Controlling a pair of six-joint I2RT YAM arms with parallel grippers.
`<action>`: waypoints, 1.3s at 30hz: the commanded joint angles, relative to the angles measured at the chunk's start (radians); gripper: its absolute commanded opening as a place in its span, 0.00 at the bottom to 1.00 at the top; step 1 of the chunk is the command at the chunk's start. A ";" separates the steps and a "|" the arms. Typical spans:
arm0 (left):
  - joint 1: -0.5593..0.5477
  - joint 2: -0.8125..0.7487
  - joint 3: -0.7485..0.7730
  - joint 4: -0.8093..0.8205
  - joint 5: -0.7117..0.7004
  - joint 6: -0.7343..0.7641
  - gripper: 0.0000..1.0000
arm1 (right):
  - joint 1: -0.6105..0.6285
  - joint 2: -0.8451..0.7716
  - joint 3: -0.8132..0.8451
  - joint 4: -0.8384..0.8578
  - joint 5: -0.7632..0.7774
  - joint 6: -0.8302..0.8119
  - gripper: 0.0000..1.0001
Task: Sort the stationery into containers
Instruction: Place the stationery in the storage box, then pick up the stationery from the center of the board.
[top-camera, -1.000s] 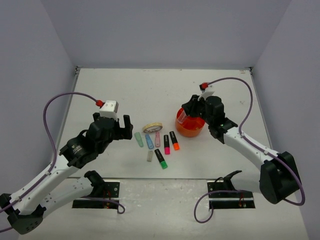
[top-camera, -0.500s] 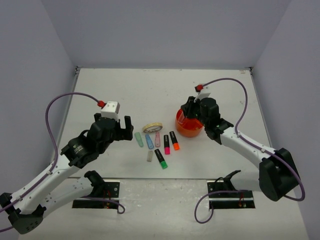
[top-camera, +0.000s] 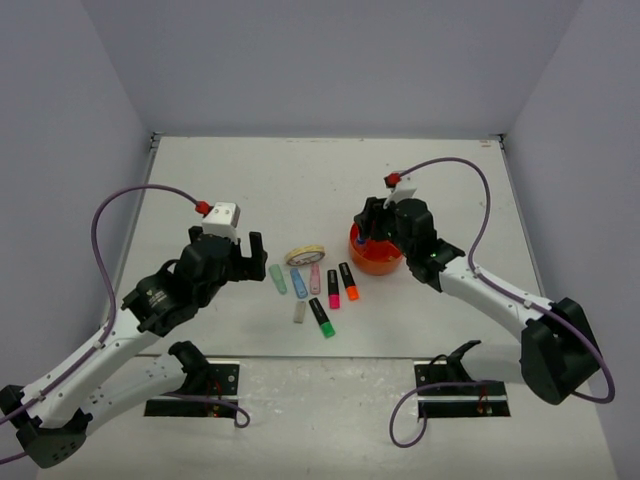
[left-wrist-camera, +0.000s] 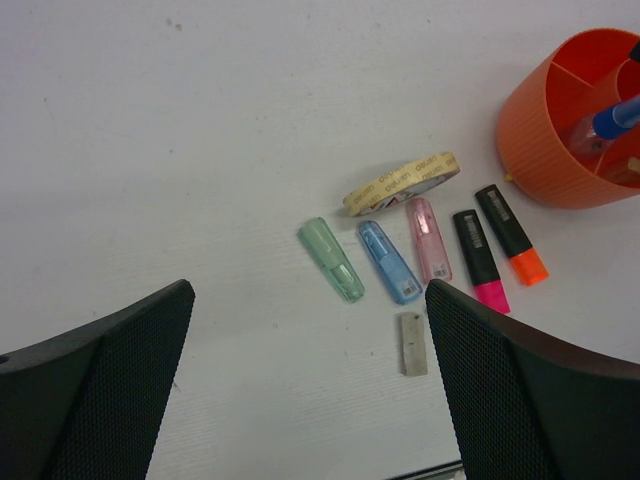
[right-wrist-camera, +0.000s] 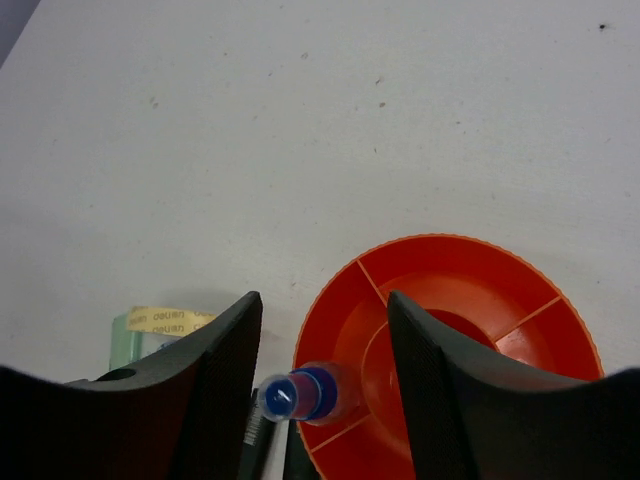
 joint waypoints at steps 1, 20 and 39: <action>0.000 0.003 -0.006 0.028 -0.012 0.019 1.00 | 0.018 -0.076 0.034 -0.024 0.036 -0.003 0.58; 0.000 0.340 0.020 0.172 0.098 -0.111 1.00 | 0.017 -0.555 0.104 -0.546 0.025 0.146 0.99; 0.000 0.827 0.258 0.288 0.263 0.326 1.00 | 0.016 -0.717 0.039 -0.657 -0.285 0.063 0.99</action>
